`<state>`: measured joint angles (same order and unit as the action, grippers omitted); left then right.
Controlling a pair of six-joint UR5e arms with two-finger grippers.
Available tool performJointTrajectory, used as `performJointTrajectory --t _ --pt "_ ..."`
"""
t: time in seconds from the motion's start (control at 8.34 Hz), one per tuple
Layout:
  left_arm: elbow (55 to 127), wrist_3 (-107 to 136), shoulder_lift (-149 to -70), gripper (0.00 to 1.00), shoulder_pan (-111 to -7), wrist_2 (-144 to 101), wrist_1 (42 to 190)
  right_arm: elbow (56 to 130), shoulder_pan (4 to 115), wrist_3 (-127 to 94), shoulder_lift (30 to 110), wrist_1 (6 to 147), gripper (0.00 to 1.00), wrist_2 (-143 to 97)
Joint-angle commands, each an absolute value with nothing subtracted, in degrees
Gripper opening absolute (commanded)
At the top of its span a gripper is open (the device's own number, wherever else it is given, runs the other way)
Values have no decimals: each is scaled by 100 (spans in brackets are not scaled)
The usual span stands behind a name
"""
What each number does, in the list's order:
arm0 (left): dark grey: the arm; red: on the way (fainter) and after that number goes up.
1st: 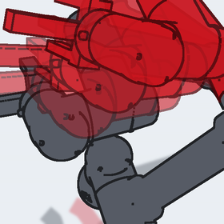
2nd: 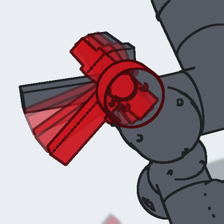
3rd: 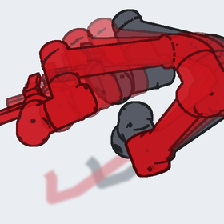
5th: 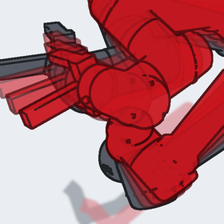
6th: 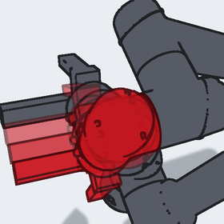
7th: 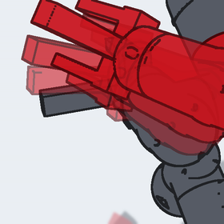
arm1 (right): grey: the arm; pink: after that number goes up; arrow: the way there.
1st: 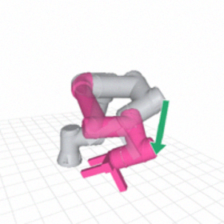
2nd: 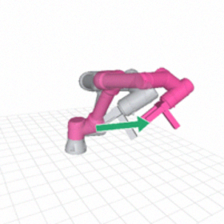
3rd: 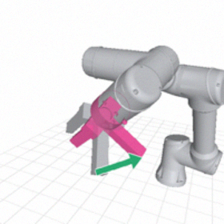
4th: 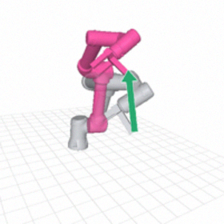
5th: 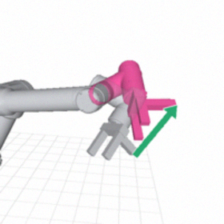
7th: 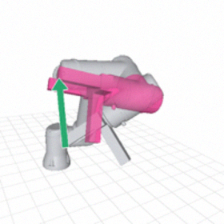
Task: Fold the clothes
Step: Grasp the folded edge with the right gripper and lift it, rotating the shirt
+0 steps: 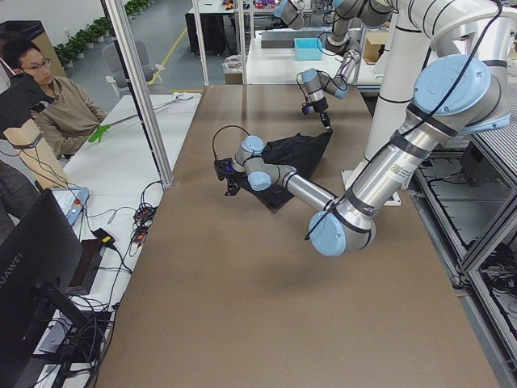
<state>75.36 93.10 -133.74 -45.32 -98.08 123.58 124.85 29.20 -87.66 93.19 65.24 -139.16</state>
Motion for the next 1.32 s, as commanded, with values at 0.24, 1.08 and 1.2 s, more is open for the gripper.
performJointTrajectory --t 0.24,1.08,1.2 --pt "8340 9413 -12798 93 -4404 -10072 12357 12647 2180 -8780 9167 6513 95 -14019" --pt "9817 10283 -11322 93 -2761 -8974 12366 12551 3515 -8719 8825 6592 95 -12920" --pt "9817 10396 -11199 93 -2655 -8895 12366 12472 3516 -8727 8676 6592 95 -12920"
